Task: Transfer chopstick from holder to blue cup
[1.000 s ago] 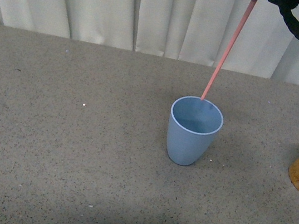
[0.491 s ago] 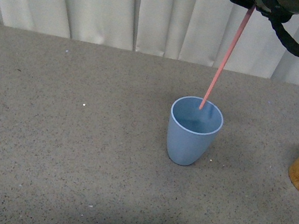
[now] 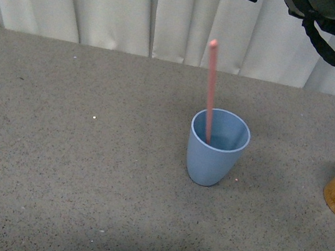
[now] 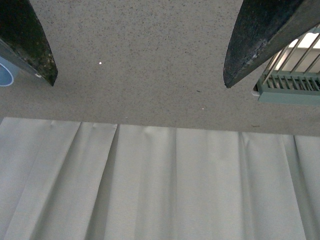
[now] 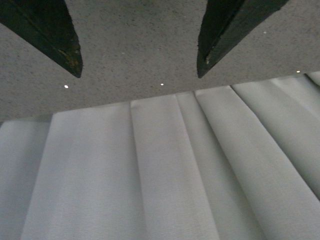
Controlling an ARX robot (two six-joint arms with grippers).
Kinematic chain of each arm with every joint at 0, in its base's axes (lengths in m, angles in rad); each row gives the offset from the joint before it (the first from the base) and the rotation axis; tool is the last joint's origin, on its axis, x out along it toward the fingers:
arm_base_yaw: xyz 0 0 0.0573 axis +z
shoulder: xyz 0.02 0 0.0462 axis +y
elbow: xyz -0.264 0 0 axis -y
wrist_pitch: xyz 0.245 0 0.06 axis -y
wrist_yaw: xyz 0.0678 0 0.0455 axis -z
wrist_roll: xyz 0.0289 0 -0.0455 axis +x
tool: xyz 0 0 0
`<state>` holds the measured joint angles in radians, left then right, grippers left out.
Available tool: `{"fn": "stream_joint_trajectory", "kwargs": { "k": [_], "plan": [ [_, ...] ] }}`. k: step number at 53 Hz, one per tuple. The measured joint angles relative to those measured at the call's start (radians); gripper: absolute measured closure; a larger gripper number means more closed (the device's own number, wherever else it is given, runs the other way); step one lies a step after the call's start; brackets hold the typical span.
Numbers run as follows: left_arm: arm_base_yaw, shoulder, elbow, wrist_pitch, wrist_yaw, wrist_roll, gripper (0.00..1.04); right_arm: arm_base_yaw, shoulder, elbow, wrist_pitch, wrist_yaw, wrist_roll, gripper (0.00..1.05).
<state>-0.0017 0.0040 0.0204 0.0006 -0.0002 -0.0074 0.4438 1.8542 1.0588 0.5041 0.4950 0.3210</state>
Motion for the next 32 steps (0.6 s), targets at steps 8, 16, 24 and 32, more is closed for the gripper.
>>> {"fn": "stream_joint_trajectory", "kwargs": {
  "k": [8,16,24,32],
  "plan": [
    [0.0,0.0,0.0,0.0,0.0,0.0,0.07,-0.026,-0.064,-0.083,0.025,0.054,-0.011,0.08],
    [0.0,0.0,0.0,0.0,0.0,0.0,0.07,-0.089,-0.159,-0.257,0.284,-0.127,-0.116,0.23],
    [0.0,0.0,0.0,0.0,-0.001,0.0,0.07,-0.218,-0.34,-0.554,0.539,-0.298,-0.262,0.46],
    [0.0,0.0,0.0,0.0,0.0,0.0,0.07,-0.4,-0.557,-0.853,0.57,-0.463,-0.301,0.7]
  ]
}}
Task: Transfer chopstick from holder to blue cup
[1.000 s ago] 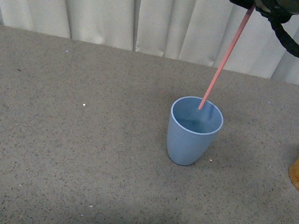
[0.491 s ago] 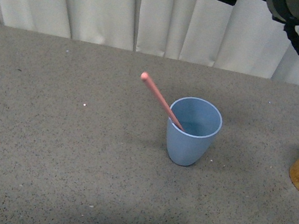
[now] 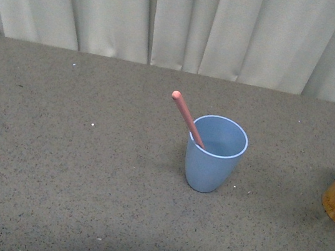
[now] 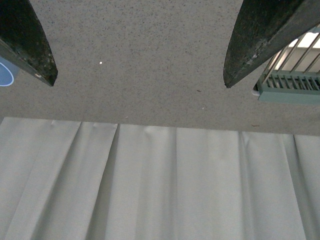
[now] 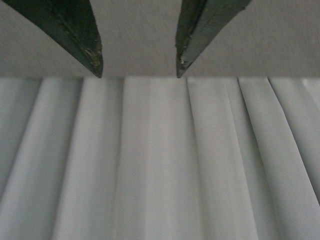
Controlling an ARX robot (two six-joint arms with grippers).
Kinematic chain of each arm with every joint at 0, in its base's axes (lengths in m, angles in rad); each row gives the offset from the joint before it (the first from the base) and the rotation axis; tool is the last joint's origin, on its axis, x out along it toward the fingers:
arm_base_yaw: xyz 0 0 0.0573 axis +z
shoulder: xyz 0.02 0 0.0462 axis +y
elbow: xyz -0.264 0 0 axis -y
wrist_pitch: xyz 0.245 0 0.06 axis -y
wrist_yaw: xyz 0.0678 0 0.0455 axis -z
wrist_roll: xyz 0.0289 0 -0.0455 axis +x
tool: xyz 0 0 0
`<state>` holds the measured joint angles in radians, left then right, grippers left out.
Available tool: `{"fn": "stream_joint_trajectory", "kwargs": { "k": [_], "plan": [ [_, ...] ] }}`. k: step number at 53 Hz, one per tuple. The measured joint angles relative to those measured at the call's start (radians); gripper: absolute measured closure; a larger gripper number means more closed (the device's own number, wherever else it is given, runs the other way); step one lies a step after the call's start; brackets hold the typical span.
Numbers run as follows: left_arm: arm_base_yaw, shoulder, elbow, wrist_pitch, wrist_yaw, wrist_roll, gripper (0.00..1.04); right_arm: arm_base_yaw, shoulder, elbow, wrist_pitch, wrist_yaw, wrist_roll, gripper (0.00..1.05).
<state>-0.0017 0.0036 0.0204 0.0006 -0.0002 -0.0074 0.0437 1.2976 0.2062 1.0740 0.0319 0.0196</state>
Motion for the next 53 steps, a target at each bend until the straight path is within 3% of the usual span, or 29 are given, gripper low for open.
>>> {"fn": "stream_joint_trajectory", "kwargs": {
  "k": [7,11,16,20,43,53],
  "plan": [
    [0.0,0.0,0.0,0.0,0.001,0.0,0.07,-0.04,-0.335,-0.176,-0.273,-0.019,-0.009,0.9],
    [0.0,0.0,0.0,0.0,0.001,0.0,0.07,-0.041,-0.763,-0.203,-0.674,-0.029,-0.017,1.04],
    [0.0,0.0,0.0,0.0,-0.003,0.0,0.07,-0.043,-1.09,-0.203,-0.945,-0.034,-0.017,1.04],
    [0.0,-0.001,0.0,0.0,-0.003,0.0,0.07,-0.043,-1.237,-0.203,-1.053,-0.036,-0.017,1.04],
    [0.0,0.0,0.0,0.0,0.0,0.0,0.07,-0.043,-1.292,-0.203,-1.072,-0.034,-0.018,1.03],
    [0.0,0.0,0.0,0.0,0.0,0.0,0.07,-0.043,-1.292,-0.203,-1.072,-0.034,-0.018,0.64]
  ]
}}
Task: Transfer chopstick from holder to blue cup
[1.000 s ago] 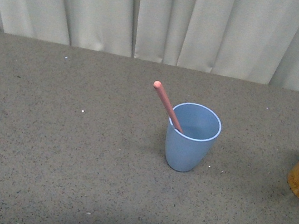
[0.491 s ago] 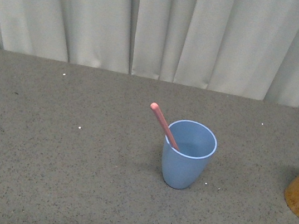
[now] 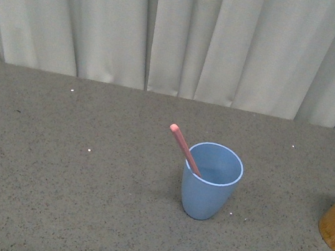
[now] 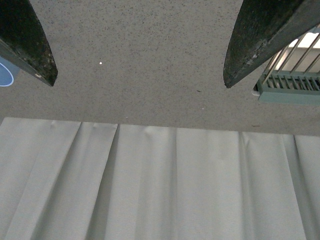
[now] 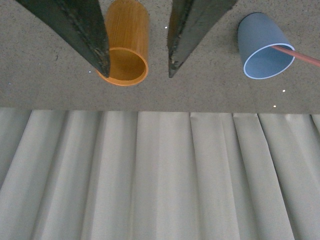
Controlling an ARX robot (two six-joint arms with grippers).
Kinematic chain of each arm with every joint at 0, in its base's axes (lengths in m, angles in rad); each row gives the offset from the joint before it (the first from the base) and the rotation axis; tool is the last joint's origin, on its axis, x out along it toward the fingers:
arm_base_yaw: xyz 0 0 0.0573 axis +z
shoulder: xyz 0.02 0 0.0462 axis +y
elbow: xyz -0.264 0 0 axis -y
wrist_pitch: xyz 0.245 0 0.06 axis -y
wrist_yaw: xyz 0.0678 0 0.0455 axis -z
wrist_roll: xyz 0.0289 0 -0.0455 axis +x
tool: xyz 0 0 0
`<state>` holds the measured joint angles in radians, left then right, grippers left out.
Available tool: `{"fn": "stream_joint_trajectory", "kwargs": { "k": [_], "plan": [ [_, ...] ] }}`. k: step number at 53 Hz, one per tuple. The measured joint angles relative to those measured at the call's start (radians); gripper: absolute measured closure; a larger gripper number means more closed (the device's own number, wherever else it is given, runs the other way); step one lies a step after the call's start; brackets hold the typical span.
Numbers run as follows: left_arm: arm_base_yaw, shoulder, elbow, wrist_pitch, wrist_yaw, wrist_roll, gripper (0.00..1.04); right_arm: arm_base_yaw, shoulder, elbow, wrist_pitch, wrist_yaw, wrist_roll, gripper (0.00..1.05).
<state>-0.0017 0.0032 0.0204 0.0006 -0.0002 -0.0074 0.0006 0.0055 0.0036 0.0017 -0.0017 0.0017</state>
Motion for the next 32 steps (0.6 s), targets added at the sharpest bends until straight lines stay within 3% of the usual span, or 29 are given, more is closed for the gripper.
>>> {"fn": "stream_joint_trajectory", "kwargs": {
  "k": [18,32],
  "plan": [
    [0.0,0.0,0.0,0.0,0.0,0.0,0.07,0.0,0.0,0.0,0.0,0.0,0.0,0.09],
    [0.0,0.0,0.0,0.0,0.0,0.0,0.07,0.0,0.0,0.0,0.0,0.0,0.001,0.1]
  ]
}}
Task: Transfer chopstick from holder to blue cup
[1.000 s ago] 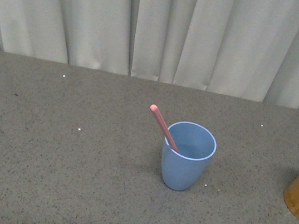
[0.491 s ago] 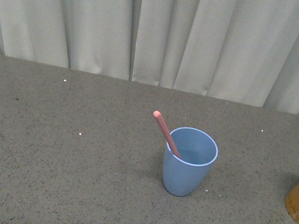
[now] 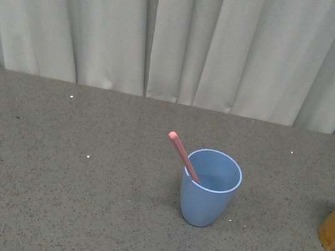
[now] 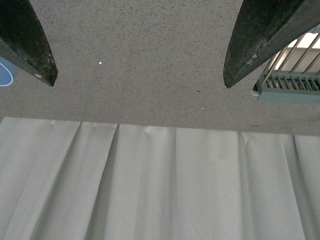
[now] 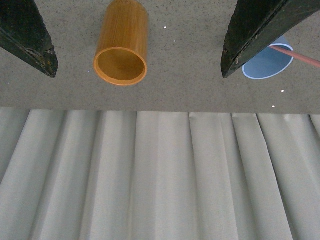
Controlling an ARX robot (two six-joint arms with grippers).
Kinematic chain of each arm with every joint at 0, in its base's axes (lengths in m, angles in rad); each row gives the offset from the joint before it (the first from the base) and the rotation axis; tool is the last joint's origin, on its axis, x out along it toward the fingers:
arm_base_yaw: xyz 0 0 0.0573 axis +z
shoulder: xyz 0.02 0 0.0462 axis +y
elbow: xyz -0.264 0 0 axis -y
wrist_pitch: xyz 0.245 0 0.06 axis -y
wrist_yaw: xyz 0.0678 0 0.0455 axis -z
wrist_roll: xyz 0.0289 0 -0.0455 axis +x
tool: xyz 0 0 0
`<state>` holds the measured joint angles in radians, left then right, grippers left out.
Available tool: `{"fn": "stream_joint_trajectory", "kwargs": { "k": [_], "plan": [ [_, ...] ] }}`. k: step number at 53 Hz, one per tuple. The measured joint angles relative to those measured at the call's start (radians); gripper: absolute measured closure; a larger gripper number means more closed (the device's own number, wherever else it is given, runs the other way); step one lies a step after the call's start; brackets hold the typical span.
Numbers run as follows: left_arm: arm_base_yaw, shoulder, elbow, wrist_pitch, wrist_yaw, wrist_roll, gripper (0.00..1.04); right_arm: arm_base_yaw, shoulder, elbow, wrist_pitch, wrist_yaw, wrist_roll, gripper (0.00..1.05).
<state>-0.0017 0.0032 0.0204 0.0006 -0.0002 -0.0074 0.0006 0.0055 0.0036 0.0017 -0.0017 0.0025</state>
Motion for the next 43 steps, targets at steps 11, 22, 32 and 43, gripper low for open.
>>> {"fn": "stream_joint_trajectory", "kwargs": {
  "k": [11,22,32,43],
  "plan": [
    [0.0,0.0,0.0,0.0,0.0,0.0,0.07,0.0,0.0,0.0,0.0,0.0,0.0,0.1],
    [0.0,0.0,0.0,0.0,0.0,0.0,0.07,0.0,0.0,0.0,0.0,0.0,0.0,0.1],
    [0.0,0.0,0.0,0.0,0.0,0.0,0.07,0.0,0.0,0.0,0.0,0.0,0.0,0.1],
    [0.0,0.0,0.0,0.0,0.0,0.0,0.07,0.0,0.0,0.0,0.0,0.0,0.0,0.1]
  ]
}}
